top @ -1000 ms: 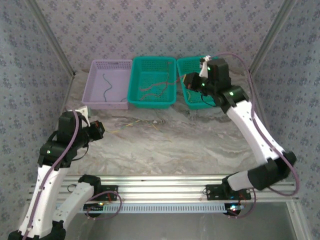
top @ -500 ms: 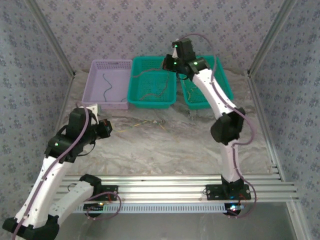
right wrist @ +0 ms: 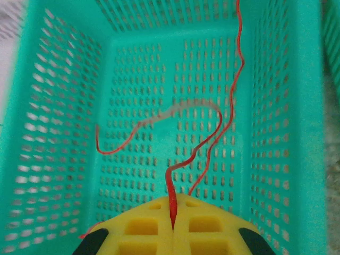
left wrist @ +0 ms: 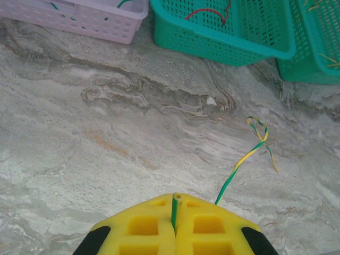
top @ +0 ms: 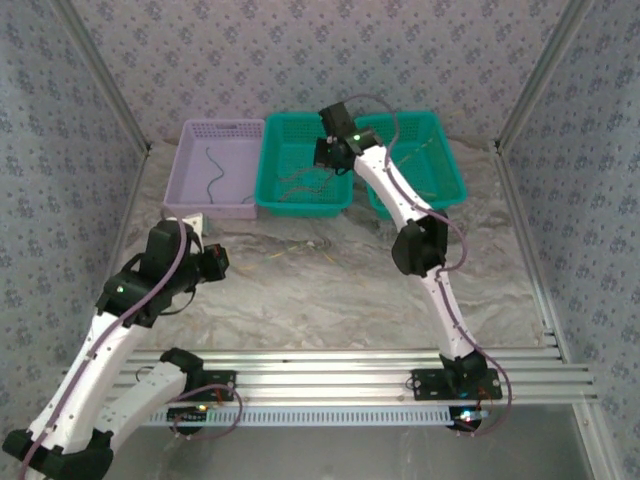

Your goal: Untangle the cables

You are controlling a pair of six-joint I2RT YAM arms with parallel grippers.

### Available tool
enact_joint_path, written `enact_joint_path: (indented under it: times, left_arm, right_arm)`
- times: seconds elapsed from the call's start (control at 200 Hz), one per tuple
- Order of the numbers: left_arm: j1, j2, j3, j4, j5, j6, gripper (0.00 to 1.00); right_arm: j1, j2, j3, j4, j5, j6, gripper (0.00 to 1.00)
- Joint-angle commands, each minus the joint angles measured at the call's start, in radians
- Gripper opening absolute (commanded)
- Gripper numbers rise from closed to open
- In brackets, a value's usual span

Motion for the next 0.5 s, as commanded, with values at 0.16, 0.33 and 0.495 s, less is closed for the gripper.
enact_joint_path:
  times: [0.16,0.33,0.495]
  left_arm:
    - [-0.033,0.000,-0.008,0.041,-0.015,-0.021,0.00]
    - [-0.051,0.011,-0.010,0.046,-0.027,-0.023,0.00]
    - [-0.061,0.015,-0.008,0.045,-0.038,-0.021,0.00]
  right_arm:
    - [0.022,0.131,-0.017,-0.073,-0.003,-0.011,0.00]
    - [0.023,0.160,-0.014,-0.092,-0.031,-0.009,0.00]
    - [0.021,0.126,-0.007,-0.110,-0.058,-0.019,0.10]
